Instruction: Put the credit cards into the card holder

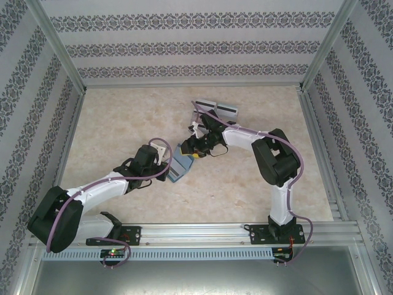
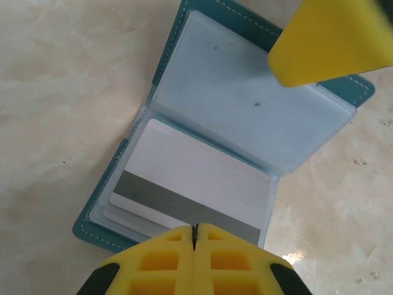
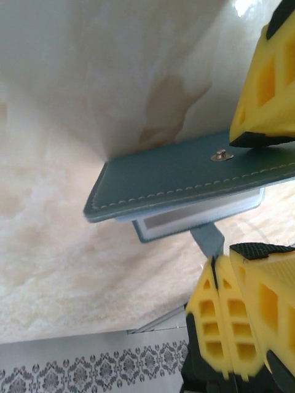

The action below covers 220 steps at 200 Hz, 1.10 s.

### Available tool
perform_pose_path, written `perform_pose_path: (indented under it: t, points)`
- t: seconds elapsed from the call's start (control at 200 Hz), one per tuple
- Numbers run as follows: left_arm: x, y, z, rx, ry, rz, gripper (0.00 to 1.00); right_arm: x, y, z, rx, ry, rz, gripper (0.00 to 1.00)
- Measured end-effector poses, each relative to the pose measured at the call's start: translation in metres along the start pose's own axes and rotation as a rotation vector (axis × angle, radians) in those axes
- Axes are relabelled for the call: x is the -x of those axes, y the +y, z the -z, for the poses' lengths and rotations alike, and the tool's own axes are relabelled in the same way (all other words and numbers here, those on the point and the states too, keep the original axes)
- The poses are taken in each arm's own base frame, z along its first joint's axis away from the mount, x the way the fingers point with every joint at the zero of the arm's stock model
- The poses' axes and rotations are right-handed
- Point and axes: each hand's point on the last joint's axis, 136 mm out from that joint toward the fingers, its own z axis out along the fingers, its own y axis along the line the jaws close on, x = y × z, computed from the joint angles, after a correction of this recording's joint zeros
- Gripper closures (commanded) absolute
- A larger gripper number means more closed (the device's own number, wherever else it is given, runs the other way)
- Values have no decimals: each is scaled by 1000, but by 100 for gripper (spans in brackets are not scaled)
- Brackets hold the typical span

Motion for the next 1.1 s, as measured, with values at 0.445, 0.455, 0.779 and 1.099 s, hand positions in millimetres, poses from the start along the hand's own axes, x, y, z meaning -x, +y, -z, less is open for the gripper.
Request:
perform_pose_path:
  t: [0.445,0.455,0.779,1.099]
  points:
    - [2,-1,0,-8,-9,5,100,-18,25,-21,43,70,30,52]
    - [2,-1,0,-9,-9,5,100,-19,25,-22,43,72,28,52]
    - [-3,4,0,0,4,19,100,-31,25,-48,50,139,29,52]
    - [-3,6,5,8,-16,35,58,-37,13,-63,54,178,3,52]
